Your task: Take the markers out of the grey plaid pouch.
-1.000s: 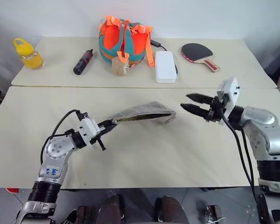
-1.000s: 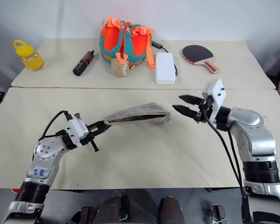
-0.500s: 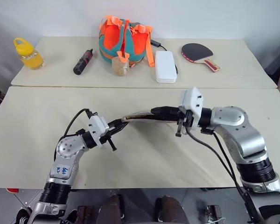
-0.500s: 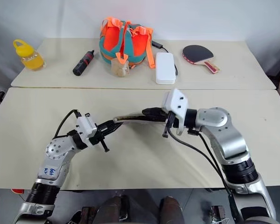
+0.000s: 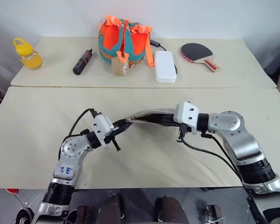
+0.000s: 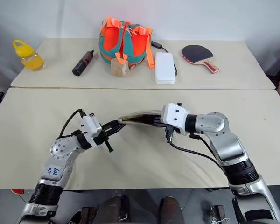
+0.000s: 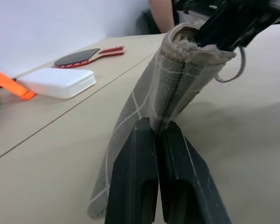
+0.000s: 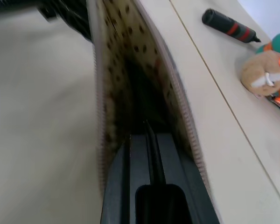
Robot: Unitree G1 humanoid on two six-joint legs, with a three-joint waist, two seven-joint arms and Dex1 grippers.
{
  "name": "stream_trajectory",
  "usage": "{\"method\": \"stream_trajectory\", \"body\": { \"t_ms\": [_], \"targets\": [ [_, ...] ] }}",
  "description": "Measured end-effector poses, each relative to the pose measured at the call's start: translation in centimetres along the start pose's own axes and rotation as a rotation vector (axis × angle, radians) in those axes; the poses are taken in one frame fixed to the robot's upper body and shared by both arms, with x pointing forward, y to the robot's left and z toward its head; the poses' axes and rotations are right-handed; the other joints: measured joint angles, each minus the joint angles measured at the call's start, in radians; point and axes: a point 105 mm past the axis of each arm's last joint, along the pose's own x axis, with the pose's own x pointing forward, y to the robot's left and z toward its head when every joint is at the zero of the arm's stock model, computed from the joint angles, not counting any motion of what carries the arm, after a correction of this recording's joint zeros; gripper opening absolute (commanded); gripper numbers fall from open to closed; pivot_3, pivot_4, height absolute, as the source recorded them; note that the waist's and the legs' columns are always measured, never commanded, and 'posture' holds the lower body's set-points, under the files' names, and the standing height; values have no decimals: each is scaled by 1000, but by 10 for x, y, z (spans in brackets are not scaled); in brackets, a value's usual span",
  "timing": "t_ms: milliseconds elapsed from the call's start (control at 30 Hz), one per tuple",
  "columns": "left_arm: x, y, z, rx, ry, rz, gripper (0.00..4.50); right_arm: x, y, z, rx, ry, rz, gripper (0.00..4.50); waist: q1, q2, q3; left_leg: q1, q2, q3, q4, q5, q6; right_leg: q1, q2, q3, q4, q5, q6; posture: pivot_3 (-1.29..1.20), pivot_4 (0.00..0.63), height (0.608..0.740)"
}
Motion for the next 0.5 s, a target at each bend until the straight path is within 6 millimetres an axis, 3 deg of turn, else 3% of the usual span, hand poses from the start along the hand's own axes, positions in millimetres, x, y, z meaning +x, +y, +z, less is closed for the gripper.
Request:
{"method": "stream_trajectory", "body": {
  "t_ms": [167,233,500],
  "targets": [
    [6,-8,-1,-17,10,-28,0,-1,-8,-13,-107,96,-9,62,0,0,0,0,0,0,0,0,0,0,0,0,0,0,0,0,150,740],
    [12,-13,-1,-31,7,-41,0,-1,-10,-14,-105,106,-13,417,1,0,0,0,0,0,0,0,0,0,0,0,0,0,0,0,150,740],
    [17,-8,6,-54,-1,-41,0,1,-10,-15,-86,102,-18,3151,0,0,0,0,0,0,0,0,0,0,0,0,0,0,0,0,150,740]
  ]
}}
